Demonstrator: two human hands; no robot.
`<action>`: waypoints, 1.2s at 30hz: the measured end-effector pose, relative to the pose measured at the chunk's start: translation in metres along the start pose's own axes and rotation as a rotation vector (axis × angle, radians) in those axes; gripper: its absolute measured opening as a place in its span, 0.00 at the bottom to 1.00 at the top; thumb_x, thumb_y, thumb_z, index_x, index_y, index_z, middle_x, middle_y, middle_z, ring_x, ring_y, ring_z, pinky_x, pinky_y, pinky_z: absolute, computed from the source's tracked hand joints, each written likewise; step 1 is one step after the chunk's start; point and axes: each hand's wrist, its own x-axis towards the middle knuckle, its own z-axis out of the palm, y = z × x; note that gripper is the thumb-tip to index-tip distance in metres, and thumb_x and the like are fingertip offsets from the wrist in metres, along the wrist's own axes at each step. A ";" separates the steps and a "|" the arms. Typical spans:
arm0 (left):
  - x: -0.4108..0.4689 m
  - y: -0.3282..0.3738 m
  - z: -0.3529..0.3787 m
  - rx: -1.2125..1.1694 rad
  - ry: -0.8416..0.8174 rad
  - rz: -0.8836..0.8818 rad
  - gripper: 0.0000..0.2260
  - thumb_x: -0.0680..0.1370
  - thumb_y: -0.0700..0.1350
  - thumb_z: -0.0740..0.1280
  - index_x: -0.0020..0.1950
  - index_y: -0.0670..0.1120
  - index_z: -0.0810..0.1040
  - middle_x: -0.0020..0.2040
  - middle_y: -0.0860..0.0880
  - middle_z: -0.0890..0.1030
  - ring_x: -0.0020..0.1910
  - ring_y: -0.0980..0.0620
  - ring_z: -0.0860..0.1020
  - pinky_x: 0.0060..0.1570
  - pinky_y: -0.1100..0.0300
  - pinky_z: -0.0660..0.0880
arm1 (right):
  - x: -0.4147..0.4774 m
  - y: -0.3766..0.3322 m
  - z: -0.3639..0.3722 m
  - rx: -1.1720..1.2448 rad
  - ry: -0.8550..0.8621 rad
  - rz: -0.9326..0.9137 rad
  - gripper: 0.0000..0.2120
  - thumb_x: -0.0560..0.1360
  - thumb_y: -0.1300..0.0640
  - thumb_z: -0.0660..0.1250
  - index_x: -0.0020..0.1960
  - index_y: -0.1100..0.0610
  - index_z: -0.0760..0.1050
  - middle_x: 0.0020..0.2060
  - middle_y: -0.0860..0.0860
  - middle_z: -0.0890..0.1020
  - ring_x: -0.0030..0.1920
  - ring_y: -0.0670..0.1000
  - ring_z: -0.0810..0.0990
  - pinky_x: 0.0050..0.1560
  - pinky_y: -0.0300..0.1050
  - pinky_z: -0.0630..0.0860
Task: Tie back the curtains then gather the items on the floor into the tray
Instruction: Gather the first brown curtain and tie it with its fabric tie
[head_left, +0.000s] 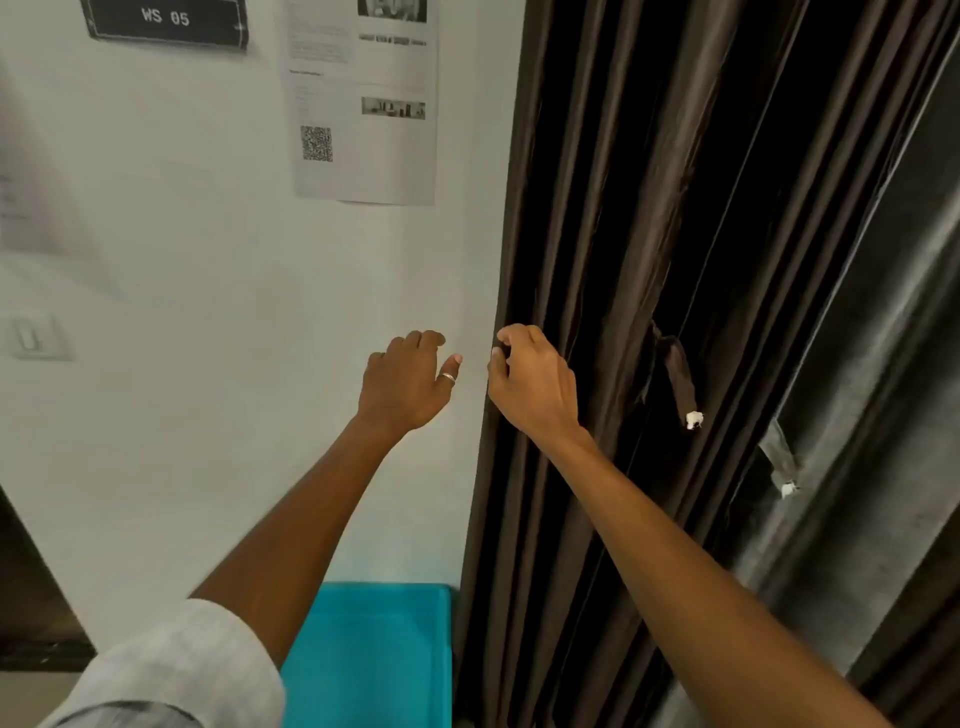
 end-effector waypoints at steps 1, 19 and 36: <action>0.001 0.005 0.002 -0.044 0.008 -0.010 0.21 0.83 0.58 0.58 0.71 0.46 0.72 0.67 0.47 0.79 0.63 0.44 0.79 0.58 0.47 0.76 | 0.001 0.003 -0.002 0.026 0.019 0.025 0.11 0.82 0.56 0.63 0.62 0.58 0.76 0.58 0.53 0.80 0.45 0.50 0.82 0.42 0.41 0.78; 0.059 0.054 0.004 -0.297 0.060 -0.109 0.18 0.80 0.57 0.66 0.64 0.47 0.77 0.58 0.50 0.83 0.54 0.47 0.82 0.48 0.53 0.77 | 0.027 0.010 0.005 0.267 0.024 0.178 0.20 0.82 0.61 0.64 0.72 0.62 0.68 0.55 0.57 0.83 0.50 0.55 0.85 0.49 0.48 0.83; 0.051 -0.002 0.019 -0.404 0.067 -0.112 0.18 0.79 0.59 0.67 0.58 0.46 0.80 0.48 0.49 0.85 0.47 0.48 0.83 0.48 0.54 0.80 | 0.007 -0.025 0.070 0.199 -0.158 0.188 0.07 0.82 0.60 0.63 0.50 0.62 0.79 0.36 0.53 0.83 0.27 0.44 0.72 0.29 0.37 0.66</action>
